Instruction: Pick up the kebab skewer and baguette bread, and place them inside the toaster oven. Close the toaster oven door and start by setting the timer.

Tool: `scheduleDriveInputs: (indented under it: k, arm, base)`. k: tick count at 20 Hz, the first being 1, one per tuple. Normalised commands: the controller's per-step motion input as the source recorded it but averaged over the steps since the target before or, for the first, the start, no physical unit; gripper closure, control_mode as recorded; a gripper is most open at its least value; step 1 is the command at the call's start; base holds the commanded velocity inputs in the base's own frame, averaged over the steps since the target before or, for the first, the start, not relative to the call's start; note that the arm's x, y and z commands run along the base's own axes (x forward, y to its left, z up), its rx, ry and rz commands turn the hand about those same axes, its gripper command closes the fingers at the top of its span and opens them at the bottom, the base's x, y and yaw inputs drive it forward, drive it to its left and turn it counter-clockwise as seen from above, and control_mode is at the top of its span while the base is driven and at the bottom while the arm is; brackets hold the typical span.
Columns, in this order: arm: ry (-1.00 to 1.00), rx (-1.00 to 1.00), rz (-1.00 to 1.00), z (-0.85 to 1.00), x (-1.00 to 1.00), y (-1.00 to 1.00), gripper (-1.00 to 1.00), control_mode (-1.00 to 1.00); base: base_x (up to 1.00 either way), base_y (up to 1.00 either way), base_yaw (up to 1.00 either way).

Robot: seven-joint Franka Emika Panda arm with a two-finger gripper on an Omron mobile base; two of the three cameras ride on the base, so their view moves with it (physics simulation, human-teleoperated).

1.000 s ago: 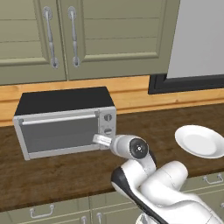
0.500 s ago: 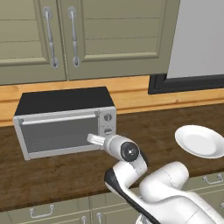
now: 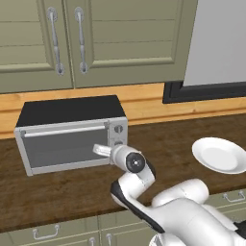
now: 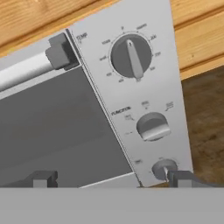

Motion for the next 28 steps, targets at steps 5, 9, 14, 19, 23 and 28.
scheduleDriveInputs:
  k: [5, 9, 14, 19, 23, 28]
  arm:
    - [0.00, -0.02, 0.01, -0.24, 0.30, -0.09, -1.00, -1.00]
    - [0.00, -0.01, 0.02, -0.30, 0.35, -0.15, -1.00, -1.00]
    - [0.07, -0.02, 0.04, -0.21, 0.14, -0.25, -1.00, -1.00]
    - [0.20, -0.01, 0.03, -0.24, -0.04, -0.37, -1.00, -1.00]
    - [0.11, -0.02, 0.04, -0.42, 0.00, -0.34, -1.00, -1.00]
    - [0.00, -0.02, 0.05, -0.56, 0.00, -0.22, -1.00, -1.00]
  base:
    - [0.00, 0.00, 0.00]
    - [0.00, 0.00, 0.00]
    - [0.00, 0.00, 0.00]
    - [0.00, 0.00, 0.00]
    - [0.00, 0.00, 0.00]
    - [0.00, 0.00, 0.00]
